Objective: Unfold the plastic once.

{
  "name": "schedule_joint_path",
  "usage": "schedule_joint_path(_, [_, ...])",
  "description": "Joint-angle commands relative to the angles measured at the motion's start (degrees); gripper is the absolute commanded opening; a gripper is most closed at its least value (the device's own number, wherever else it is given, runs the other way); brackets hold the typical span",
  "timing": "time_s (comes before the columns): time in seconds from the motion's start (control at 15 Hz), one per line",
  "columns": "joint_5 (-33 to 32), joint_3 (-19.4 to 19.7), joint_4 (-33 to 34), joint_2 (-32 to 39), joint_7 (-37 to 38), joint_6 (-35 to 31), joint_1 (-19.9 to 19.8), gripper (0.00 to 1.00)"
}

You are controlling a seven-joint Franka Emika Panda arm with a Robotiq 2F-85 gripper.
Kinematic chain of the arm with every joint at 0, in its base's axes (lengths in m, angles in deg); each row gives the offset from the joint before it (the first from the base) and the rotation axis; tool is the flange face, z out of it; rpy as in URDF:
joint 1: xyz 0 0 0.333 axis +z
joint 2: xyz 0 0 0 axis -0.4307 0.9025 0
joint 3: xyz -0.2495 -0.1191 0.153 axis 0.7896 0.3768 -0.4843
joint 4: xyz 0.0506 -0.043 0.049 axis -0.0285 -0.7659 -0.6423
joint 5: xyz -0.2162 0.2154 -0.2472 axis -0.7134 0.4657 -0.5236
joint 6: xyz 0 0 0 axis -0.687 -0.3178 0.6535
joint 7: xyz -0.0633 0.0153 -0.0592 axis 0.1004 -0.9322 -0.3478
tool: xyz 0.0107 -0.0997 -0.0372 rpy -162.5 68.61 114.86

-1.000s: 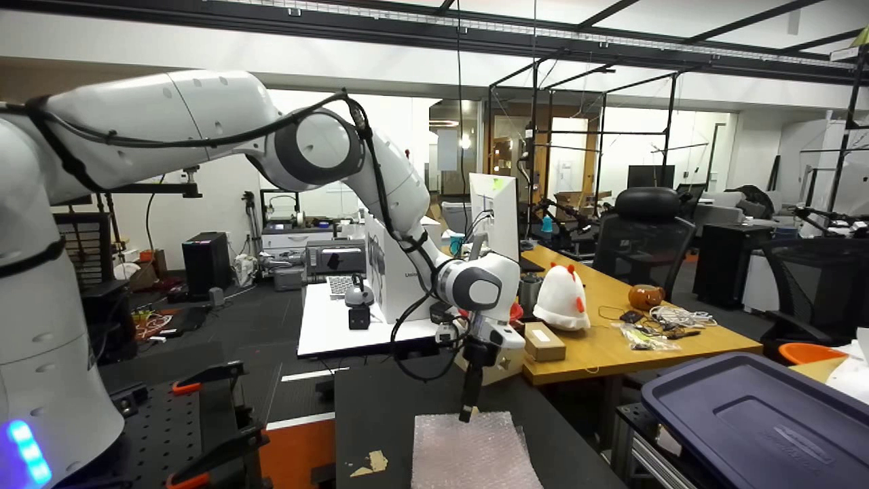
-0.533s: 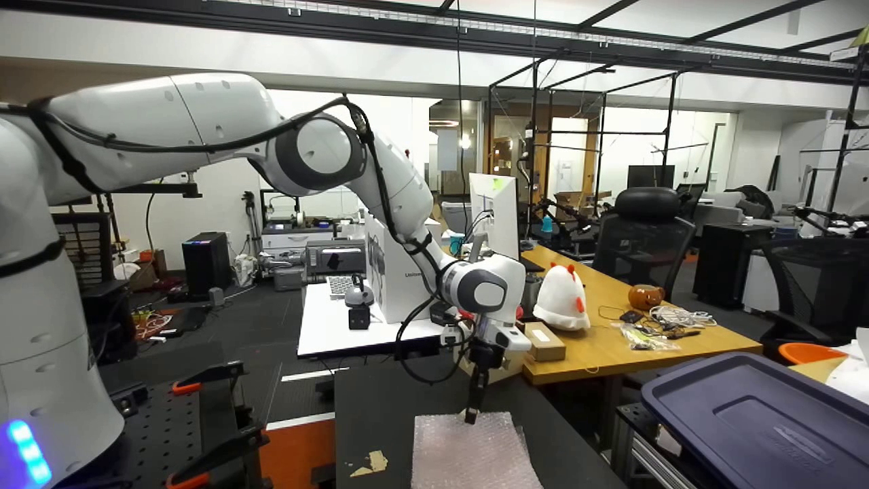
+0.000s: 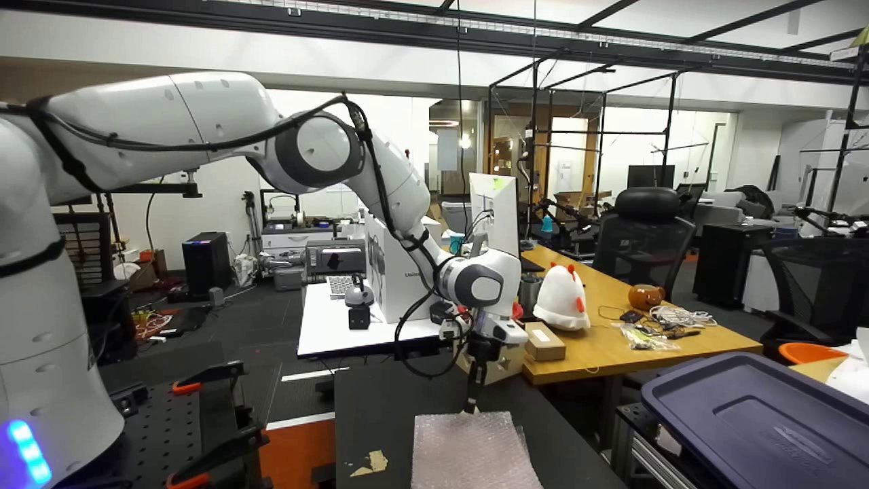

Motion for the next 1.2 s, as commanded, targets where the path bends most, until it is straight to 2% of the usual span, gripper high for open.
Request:
schedule_joint_path(0.0, [-0.50, 0.54, -2.46, -2.32, 0.74, -0.47, 1.49, 0.43])
schedule_joint_path(0.53, [-0.65, 0.10, 1.87, 2.63, 0.85, 2.10, 0.46, 1.00])
schedule_joint_path(0.67, [-0.56, 0.02, 2.35, 3.41, 0.55, 2.00, 0.09, 0.62])
schedule_joint_path(0.8, [-0.40, -0.14, 2.77, 3.56, 0.49, 1.90, -0.17, 0.55])
schedule_joint_path(1.13, [-0.20, -0.28, 2.09, 2.78, 0.25, 1.45, -0.54, 0.16])
